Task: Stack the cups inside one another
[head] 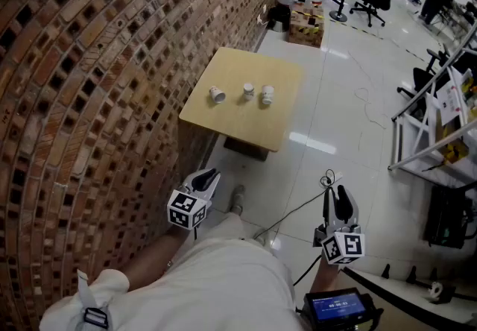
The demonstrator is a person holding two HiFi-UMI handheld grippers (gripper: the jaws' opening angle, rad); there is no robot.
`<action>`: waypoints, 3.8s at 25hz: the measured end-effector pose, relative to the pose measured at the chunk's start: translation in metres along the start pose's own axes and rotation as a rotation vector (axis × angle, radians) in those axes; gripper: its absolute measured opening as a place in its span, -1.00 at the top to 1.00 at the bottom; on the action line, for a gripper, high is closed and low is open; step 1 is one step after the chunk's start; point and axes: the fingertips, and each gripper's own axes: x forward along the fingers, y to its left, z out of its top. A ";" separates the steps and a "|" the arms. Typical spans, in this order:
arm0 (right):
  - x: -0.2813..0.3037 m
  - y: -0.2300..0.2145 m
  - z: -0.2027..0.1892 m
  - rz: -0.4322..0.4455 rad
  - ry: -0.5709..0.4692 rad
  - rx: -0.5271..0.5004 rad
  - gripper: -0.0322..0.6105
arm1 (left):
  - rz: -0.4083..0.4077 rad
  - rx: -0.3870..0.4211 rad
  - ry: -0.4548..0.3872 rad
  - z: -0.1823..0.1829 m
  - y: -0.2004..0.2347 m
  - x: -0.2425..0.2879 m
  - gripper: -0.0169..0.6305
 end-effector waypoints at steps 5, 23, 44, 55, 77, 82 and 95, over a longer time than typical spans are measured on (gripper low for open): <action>0.045 0.028 0.016 0.070 -0.051 -0.010 0.52 | -0.019 -0.001 -0.002 0.019 0.037 0.025 0.72; 0.227 0.056 0.014 0.013 0.016 -0.056 0.56 | -0.122 0.053 -0.034 0.080 0.169 0.121 0.70; 0.240 0.028 0.017 -0.167 -0.030 -0.023 0.56 | -0.239 0.122 -0.006 0.090 0.192 0.179 0.67; 0.322 -0.014 -0.007 0.026 0.099 0.007 0.56 | -0.131 0.105 0.118 0.080 0.193 0.246 0.62; 0.481 -0.069 -0.019 0.464 0.305 -0.278 0.56 | 0.110 0.032 0.262 0.100 0.197 0.333 0.40; 0.495 -0.077 -0.039 0.526 0.340 -0.271 0.56 | 0.144 0.050 0.302 0.090 0.201 0.346 0.33; 0.522 -0.073 -0.052 0.540 0.376 -0.301 0.56 | 0.050 0.175 0.421 0.068 0.210 0.397 0.26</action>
